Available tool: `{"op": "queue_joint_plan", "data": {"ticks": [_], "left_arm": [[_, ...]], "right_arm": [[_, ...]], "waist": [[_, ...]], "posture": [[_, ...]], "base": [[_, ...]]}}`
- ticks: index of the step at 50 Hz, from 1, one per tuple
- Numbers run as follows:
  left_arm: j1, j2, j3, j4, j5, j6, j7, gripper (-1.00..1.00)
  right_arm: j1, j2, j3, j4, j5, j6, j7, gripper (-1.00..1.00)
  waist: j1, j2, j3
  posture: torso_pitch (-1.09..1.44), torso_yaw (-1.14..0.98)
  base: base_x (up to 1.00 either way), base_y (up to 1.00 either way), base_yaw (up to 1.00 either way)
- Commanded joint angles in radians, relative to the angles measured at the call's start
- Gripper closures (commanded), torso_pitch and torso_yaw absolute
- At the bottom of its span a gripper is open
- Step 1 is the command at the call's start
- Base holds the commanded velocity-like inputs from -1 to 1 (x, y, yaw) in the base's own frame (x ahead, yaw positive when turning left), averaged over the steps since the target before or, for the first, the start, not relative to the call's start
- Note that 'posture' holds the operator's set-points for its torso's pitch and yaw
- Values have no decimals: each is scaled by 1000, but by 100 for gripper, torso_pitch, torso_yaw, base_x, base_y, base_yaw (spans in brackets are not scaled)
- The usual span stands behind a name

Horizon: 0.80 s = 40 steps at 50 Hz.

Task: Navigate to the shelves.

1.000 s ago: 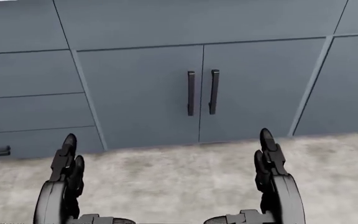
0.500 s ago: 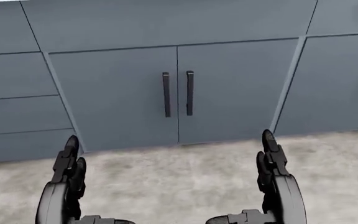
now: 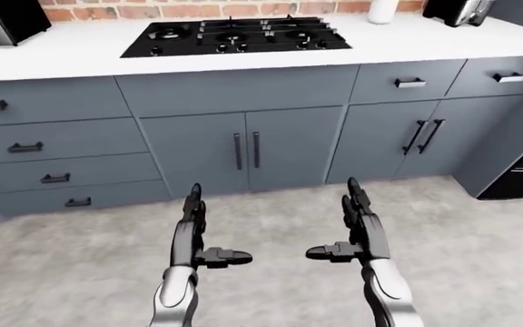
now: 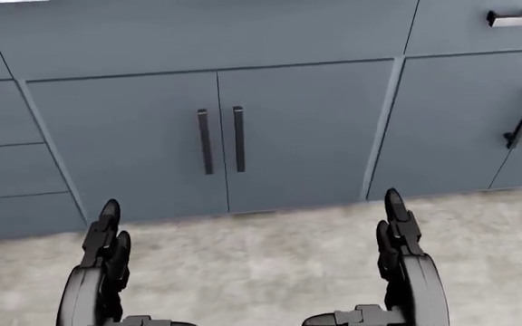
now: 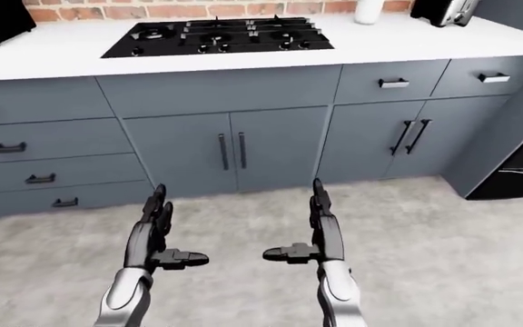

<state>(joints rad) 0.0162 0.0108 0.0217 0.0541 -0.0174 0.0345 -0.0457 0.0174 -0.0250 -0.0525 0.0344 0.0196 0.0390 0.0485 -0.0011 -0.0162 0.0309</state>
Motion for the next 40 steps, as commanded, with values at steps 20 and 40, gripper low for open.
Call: {"op": "queue_joint_plan", "data": {"ticks": [20,40], "left_arm": [[-19,8,17,-49,-1,-36,8,-100],[-19,8,17,-49,-1,-36,8,-100]], "right_arm": [[-11,8,19,-65,-2,-22,6,-100],[-19,5,19,-47,-2,-31,7,-100]], "waist": [[20,-19,-17],[20,82,-20]], "posture": [[0,0],[0,0]], "base": [[0,-24,0],[0,-27,0]]}}
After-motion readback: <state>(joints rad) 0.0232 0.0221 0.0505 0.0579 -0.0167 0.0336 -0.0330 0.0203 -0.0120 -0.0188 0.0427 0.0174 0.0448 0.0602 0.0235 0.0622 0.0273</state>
